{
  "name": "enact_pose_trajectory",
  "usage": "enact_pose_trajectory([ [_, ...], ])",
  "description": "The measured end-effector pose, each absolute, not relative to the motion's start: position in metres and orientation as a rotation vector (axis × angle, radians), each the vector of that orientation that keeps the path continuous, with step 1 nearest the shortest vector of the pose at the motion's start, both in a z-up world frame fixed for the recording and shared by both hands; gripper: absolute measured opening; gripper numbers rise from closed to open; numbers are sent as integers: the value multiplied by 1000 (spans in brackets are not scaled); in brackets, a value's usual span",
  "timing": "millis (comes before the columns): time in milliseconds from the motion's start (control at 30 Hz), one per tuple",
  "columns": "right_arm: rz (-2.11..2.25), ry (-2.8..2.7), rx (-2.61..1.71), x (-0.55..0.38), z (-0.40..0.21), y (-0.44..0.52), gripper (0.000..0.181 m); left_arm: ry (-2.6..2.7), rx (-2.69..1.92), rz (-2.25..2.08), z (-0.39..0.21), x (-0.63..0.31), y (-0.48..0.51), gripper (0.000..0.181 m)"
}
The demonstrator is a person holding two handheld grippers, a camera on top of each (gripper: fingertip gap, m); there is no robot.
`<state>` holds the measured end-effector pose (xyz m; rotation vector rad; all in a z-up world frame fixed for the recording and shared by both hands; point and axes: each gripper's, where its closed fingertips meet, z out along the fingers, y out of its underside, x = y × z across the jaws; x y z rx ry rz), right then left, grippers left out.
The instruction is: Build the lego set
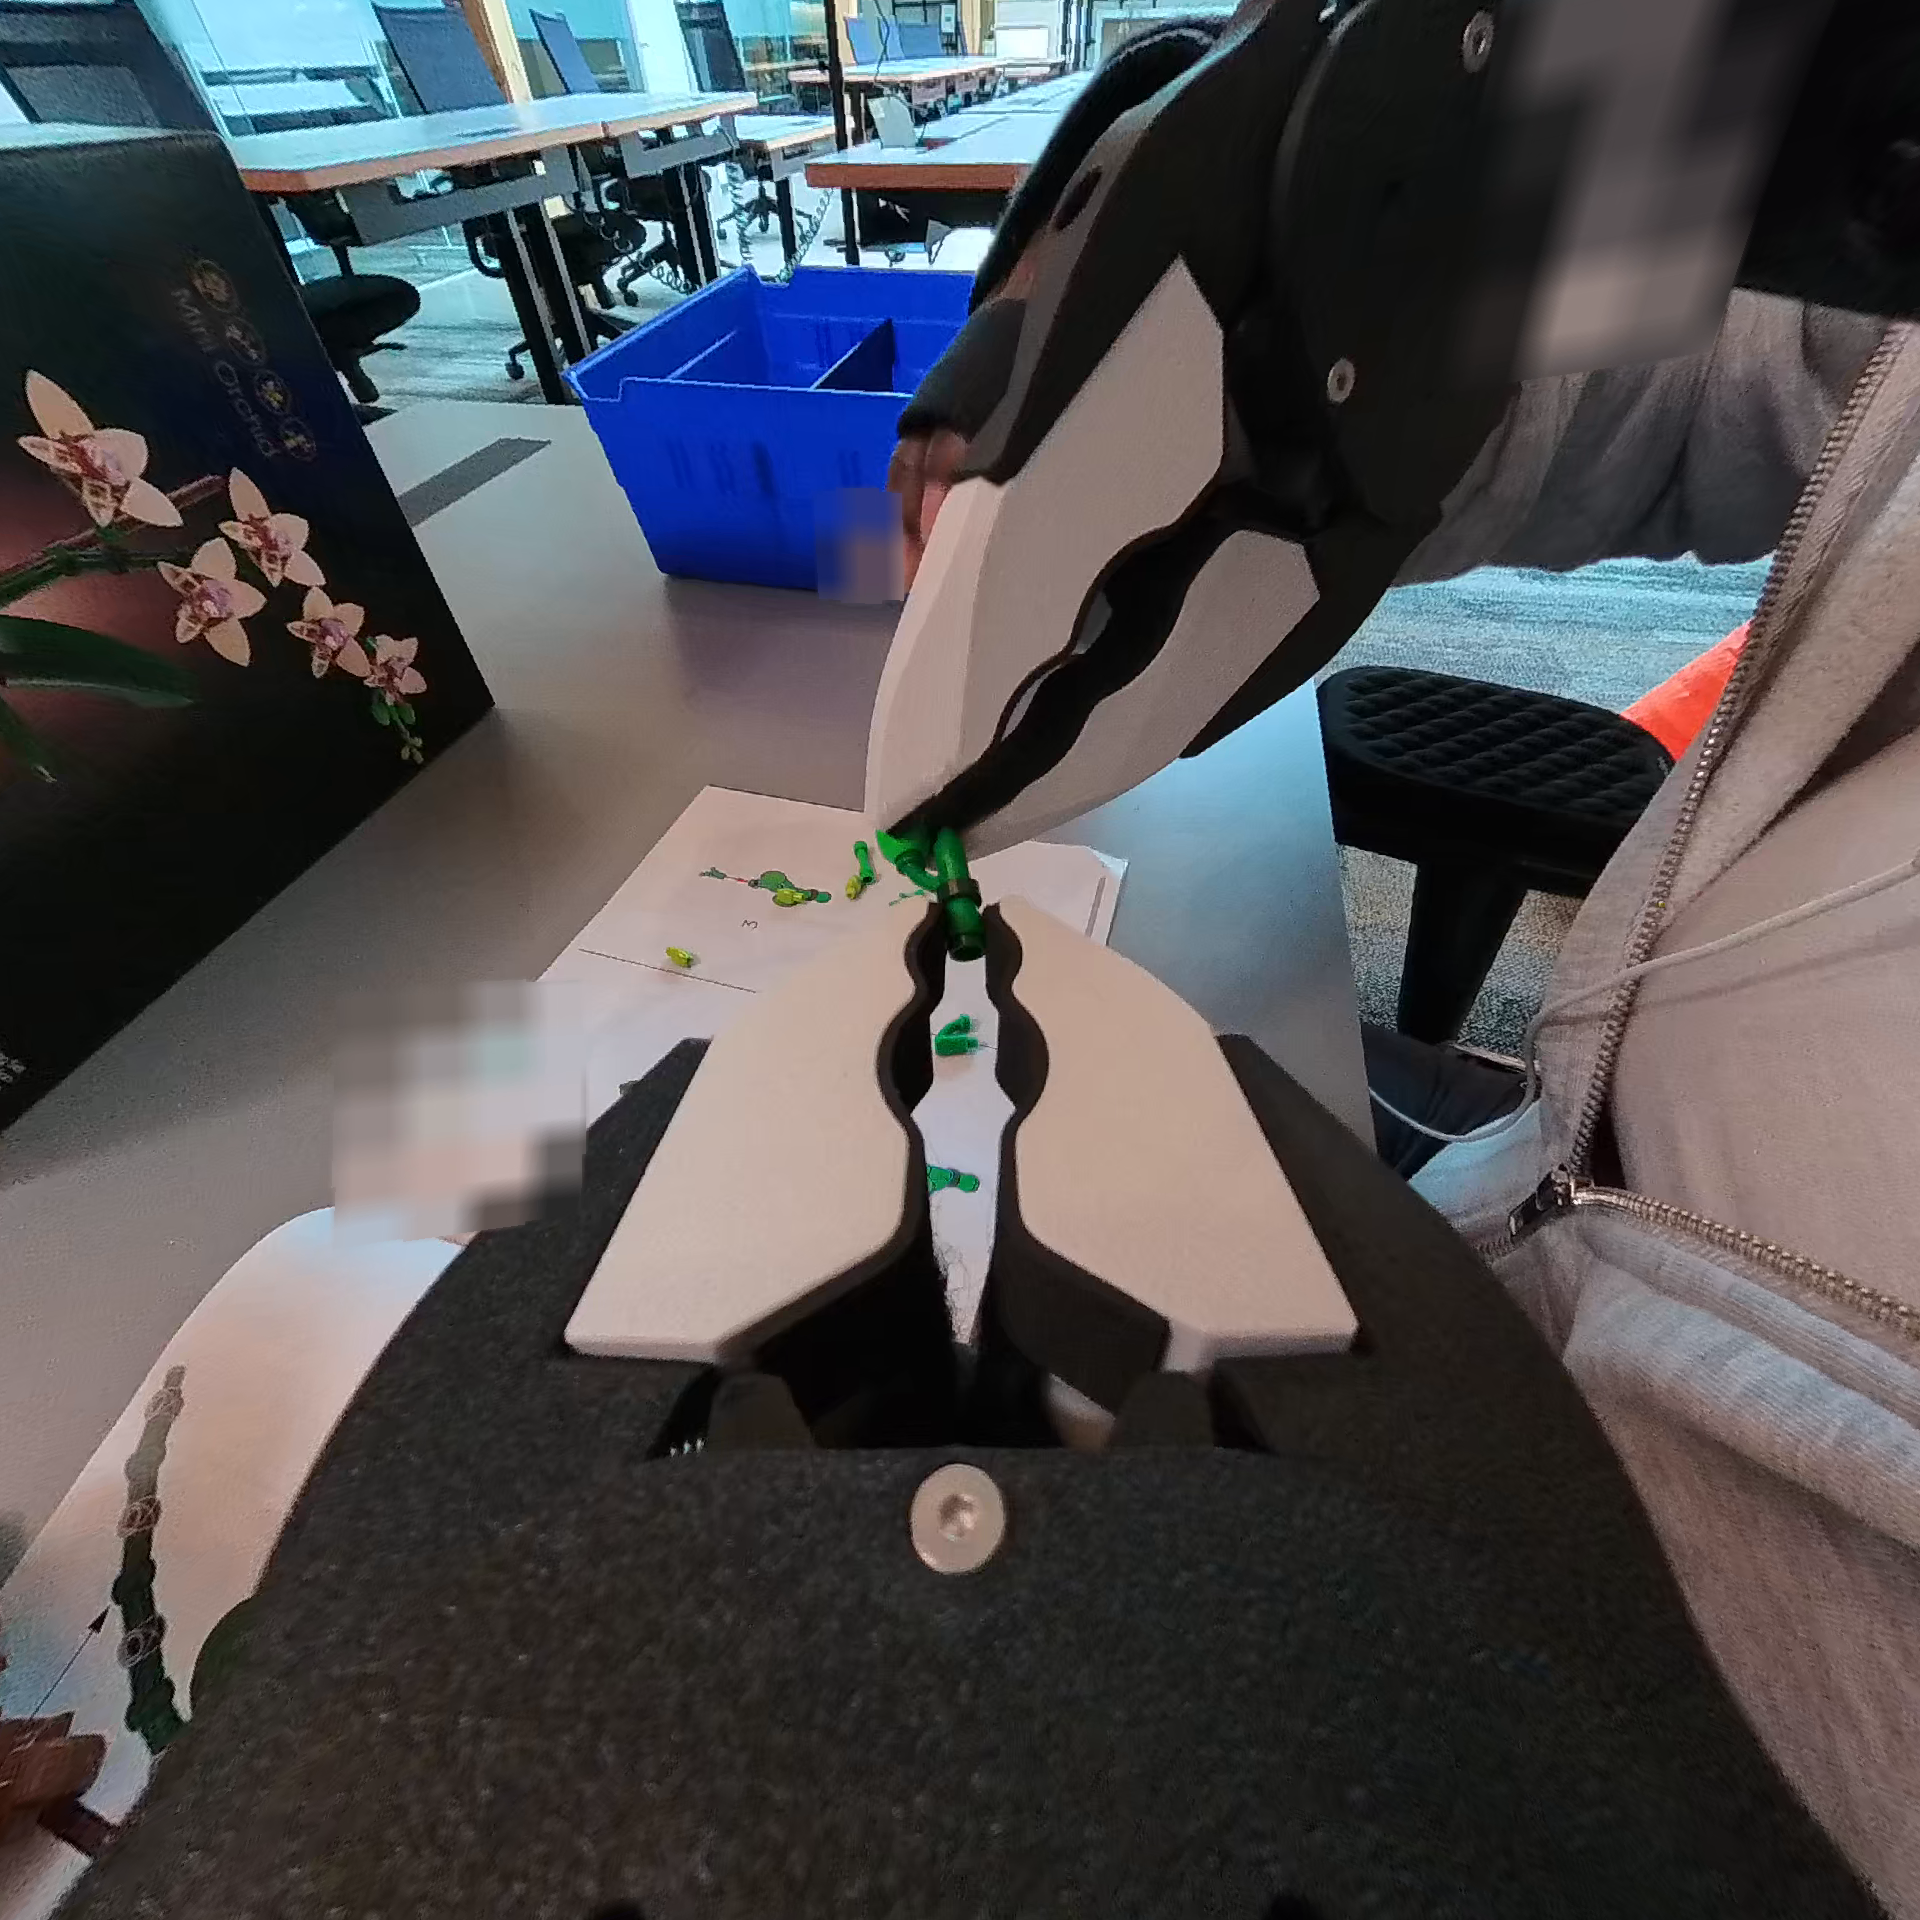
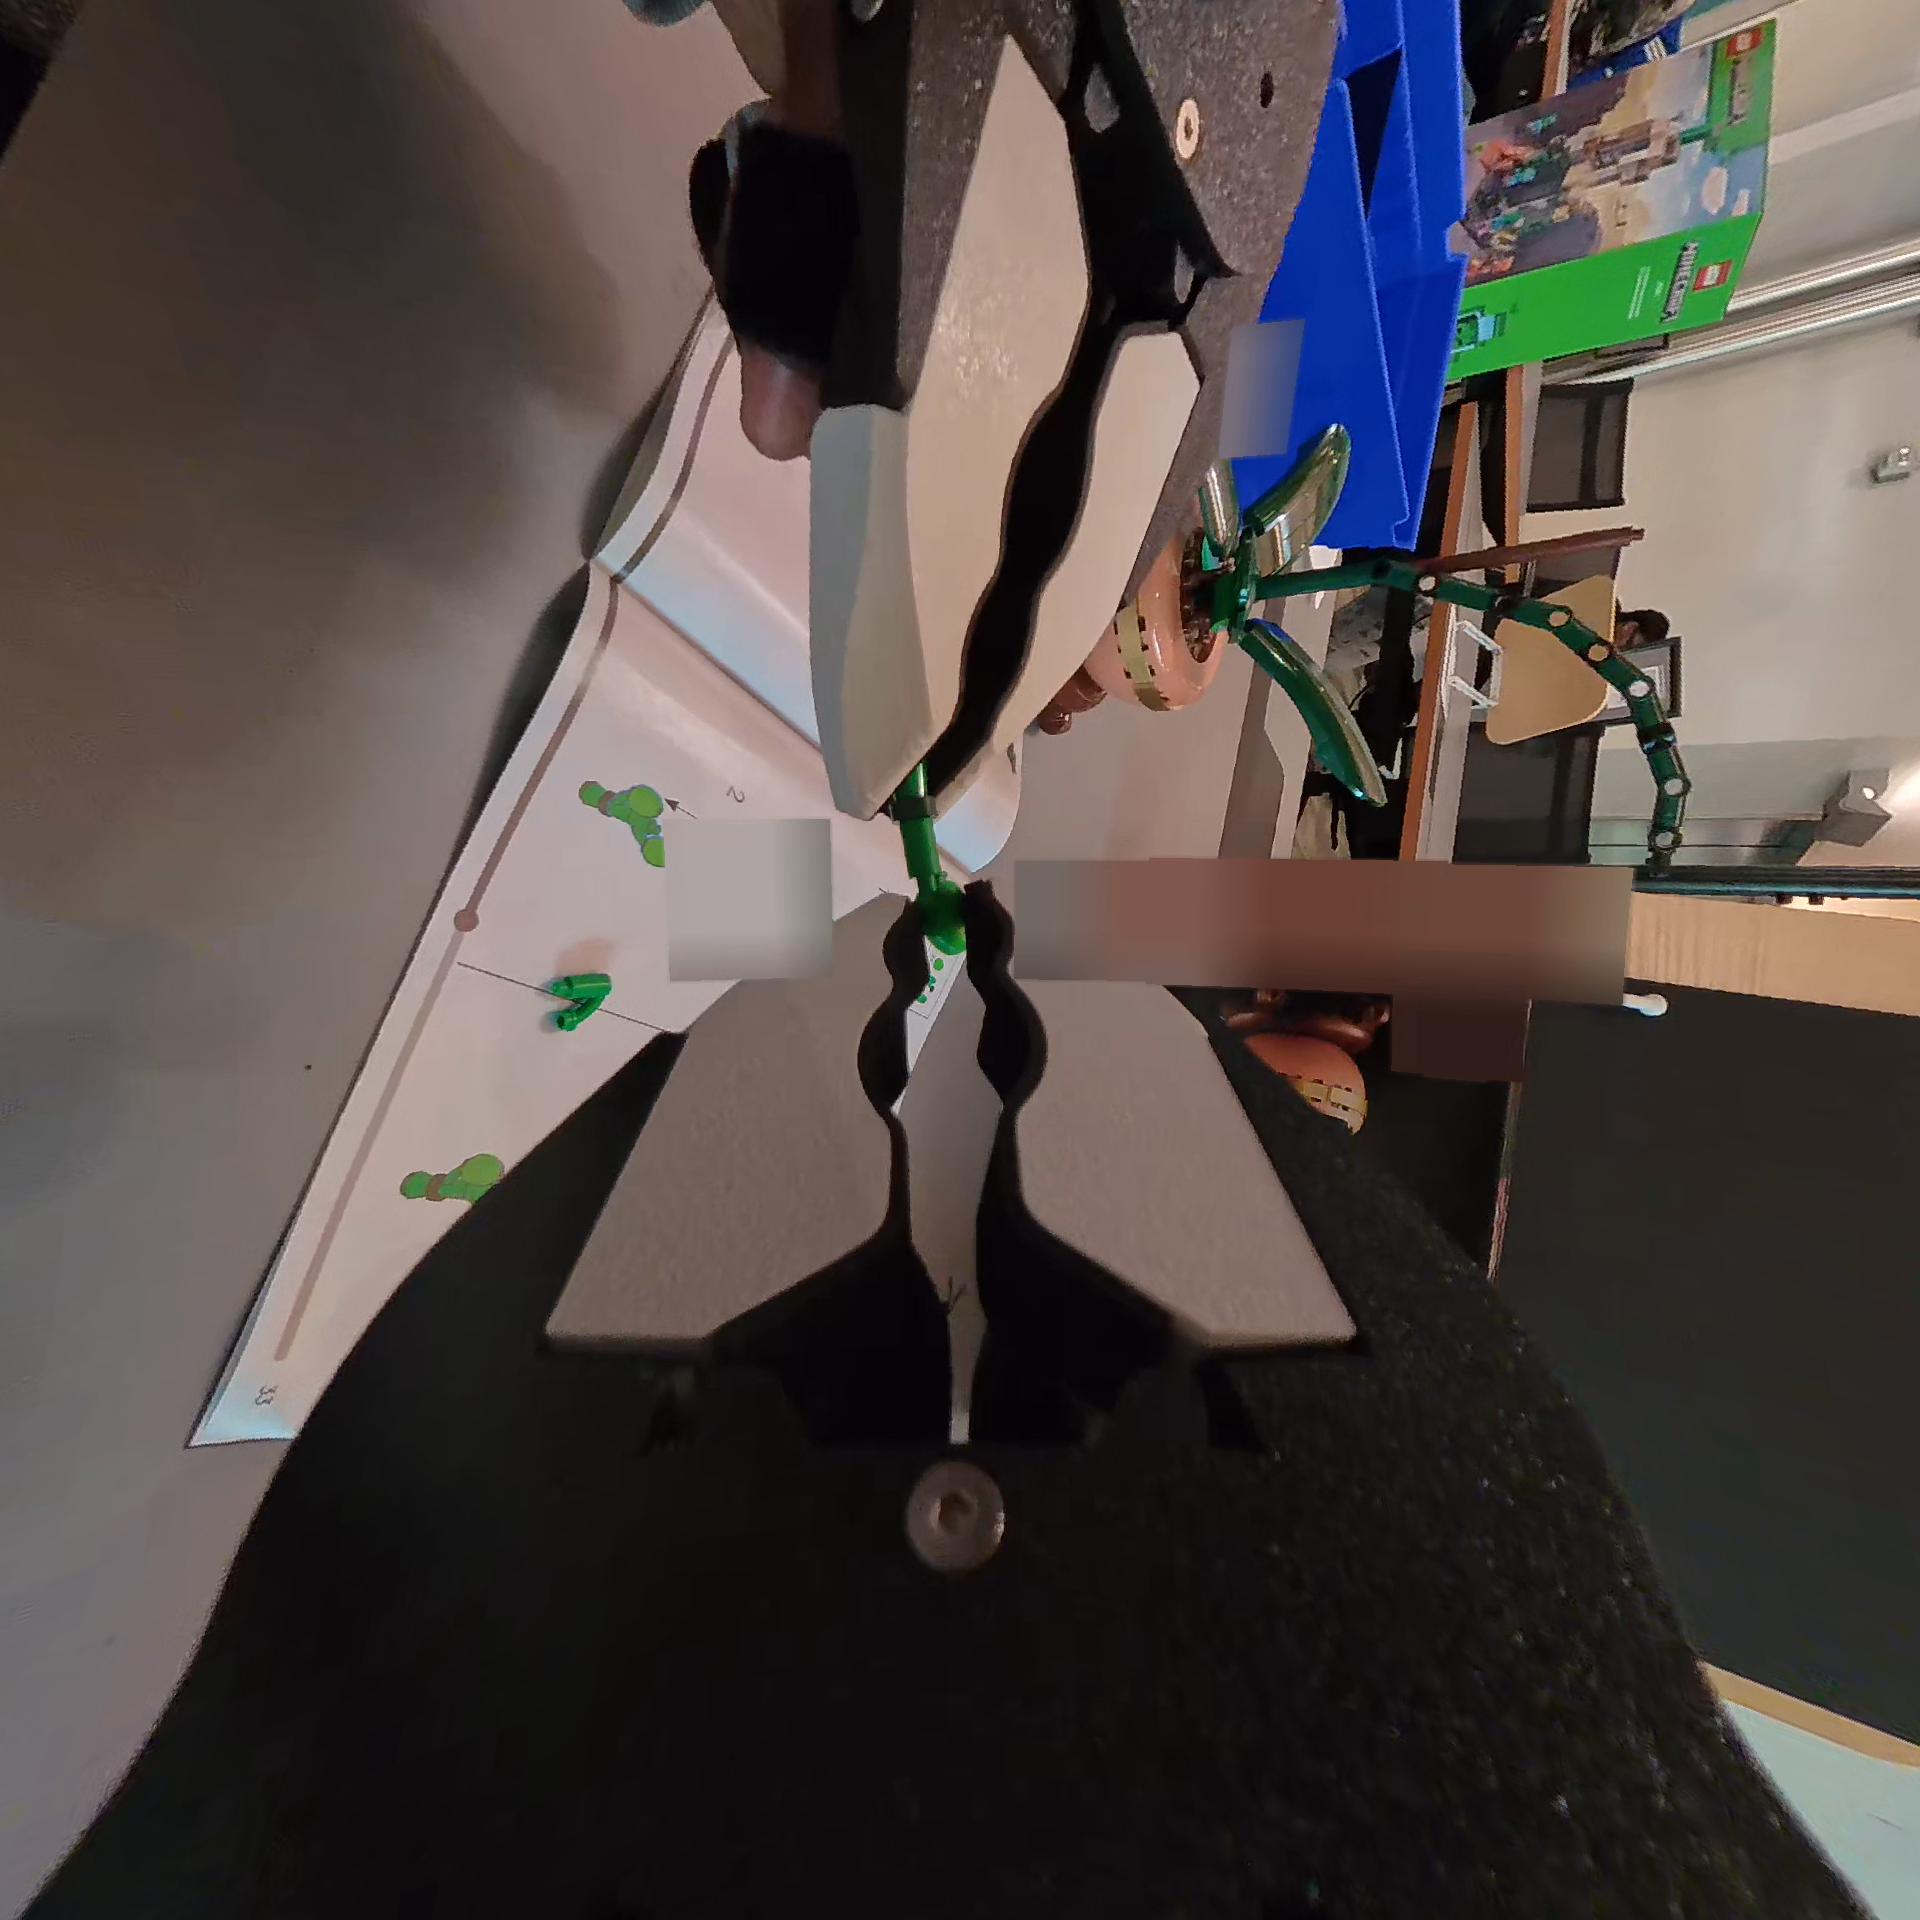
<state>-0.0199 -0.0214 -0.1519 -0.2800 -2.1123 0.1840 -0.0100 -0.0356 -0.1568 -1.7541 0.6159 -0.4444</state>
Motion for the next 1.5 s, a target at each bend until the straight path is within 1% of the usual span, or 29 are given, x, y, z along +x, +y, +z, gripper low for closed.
enact_pose_trajectory([
  [400, 186, -2108, -297, -21, -152, -21, 8, 605, -1743, -440, -155, -10, -34, 6],
  [600, 211, -2060, -283, -25, -142, -21, 9, 590, -1715, -428, -149, -15, -35, 6],
  [667, 213, -2041, -292, -27, -138, -18, 14, 589, -1699, -427, -147, -15, -35, 6],
  [767, 269, -2034, -313, -26, -136, -19, 16, 582, -1675, -427, -144, -15, -35, 6],
  [900, 320, -2044, -384, -27, -139, -10, 11, 534, -1714, -414, -152, -25, -33, 6],
  [967, 358, -2062, -520, -28, -152, 3, 10, 469, -1782, -347, -168, -45, -30, 6],
  [1067, 495, -2051, -873, -23, -176, 26, 10, 313, -1785, -352, -178, -71, -31, 6],
  [1167, 710, -1942, -1319, -4, -191, 47, 15, 270, -1726, -342, -173, -79, -33, 6],
  [1233, 763, -1935, -1674, 31, -201, 50, 15, 293, -1713, -312, -172, -77, -34, 6],
  [1300, 528, -1978, -1947, 85, -212, 55, 15, 326, -1697, -271, -171, -73, -34, 6],
  [1333, 361, -1974, -1999, 109, -217, 60, 20, 345, -1690, -266, -171, -70, -34, 6],
  [1367, 254, -1946, -2025, 125, -221, 63, 21, 360, -1688, -274, -172, -66, -33, 6],
  [1400, 181, -1918, -2060, 139, -229, 65, 14, 375, -1689, -286, -173, -61, -32, 6],
  [1500, 102, -1868, -2175, 164, -257, 66, 27, 412, -1690, -297, -174, -51, -31, 6],
])
